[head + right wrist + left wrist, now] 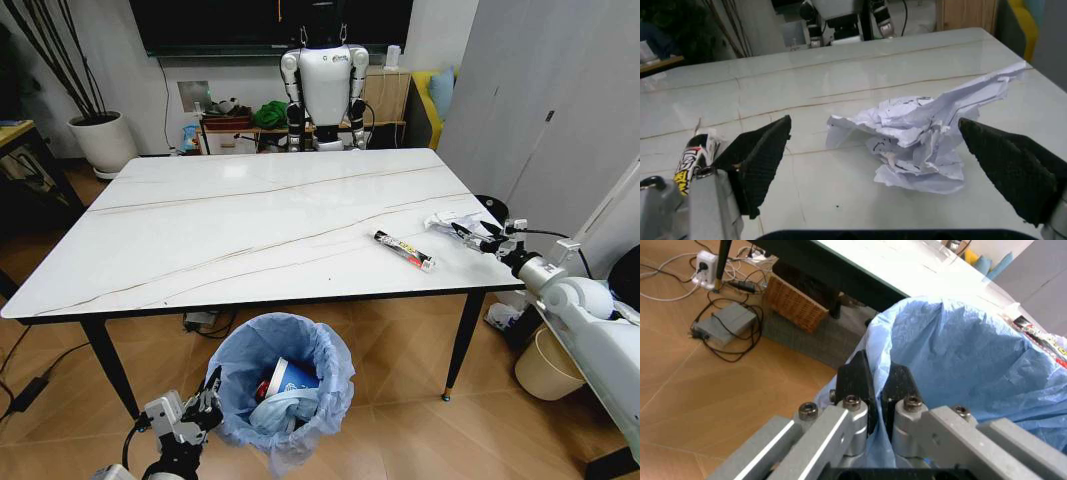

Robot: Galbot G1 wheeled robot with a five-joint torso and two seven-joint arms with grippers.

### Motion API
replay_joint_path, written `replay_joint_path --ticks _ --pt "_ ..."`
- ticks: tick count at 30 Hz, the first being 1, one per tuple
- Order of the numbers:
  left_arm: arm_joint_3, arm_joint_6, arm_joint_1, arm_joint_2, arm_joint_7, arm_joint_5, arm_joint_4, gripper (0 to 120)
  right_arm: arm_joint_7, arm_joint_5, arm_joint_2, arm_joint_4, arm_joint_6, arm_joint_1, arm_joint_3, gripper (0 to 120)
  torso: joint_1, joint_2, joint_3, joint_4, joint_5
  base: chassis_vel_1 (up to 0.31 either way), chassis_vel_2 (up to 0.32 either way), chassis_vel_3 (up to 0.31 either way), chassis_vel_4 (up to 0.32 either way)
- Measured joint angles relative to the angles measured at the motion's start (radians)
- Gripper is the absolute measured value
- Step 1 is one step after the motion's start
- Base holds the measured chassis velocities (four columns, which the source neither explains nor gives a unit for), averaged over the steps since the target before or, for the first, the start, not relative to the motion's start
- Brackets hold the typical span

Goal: Pick up the trash bin and place the trash from the table into it.

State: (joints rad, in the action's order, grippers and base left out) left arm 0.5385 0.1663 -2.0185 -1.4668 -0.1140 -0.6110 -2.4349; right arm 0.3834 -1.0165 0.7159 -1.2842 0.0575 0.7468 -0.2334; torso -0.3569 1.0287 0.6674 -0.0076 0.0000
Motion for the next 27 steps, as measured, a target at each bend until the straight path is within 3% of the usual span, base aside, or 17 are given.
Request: replay_joint_path --ticks 9,22,27 --pt "0.0 0.0 0.007 0.0 -0.002 -0.005 0.006 0 0.0 0.01 0.002 0.03 0.01 -0.016 0.011 81 0.0 0.0 0.0 0.0 0.0 0.0 0.0 0.0 0.0" --pt "0.001 0.002 0.012 0.005 -0.006 -0.016 0.007 0 0.019 0.025 -0.002 0.046 0.012 -0.015 0.02 39 0.0 0.0 0.0 0.0 0.0 0.0 0.0 0.0 0.0" --pt "0.002 0.003 0.014 0.007 -0.006 -0.019 0.007 0 0.023 0.035 -0.005 0.04 0.012 -0.009 0.026 15 0.0 0.0 0.0 -0.0001 0.0001 0.0 0.0 0.0 0.0"
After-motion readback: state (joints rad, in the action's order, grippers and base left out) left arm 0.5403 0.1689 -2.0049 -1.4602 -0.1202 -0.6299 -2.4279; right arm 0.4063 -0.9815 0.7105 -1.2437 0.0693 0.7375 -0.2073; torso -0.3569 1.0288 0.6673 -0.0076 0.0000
